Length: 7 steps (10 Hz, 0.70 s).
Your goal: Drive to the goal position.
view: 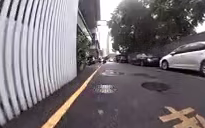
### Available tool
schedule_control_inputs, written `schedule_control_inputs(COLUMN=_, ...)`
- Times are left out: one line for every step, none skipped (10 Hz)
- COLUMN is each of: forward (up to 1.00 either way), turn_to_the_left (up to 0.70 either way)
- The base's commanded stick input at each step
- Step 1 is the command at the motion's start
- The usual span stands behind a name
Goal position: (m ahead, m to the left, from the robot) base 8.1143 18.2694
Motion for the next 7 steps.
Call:
schedule_control_inputs(forward=0.45, turn_to_the_left=0.00)
schedule_control_inputs(forward=0.45, turn_to_the_left=0.00)
schedule_control_inputs(forward=0.45, turn_to_the_left=0.00)
schedule_control_inputs(forward=0.45, turn_to_the_left=0.00)
schedule_control_inputs(forward=0.45, turn_to_the_left=0.00)
schedule_control_inputs(forward=0.45, turn_to_the_left=0.00)
schedule_control_inputs(forward=0.45, turn_to_the_left=0.00)
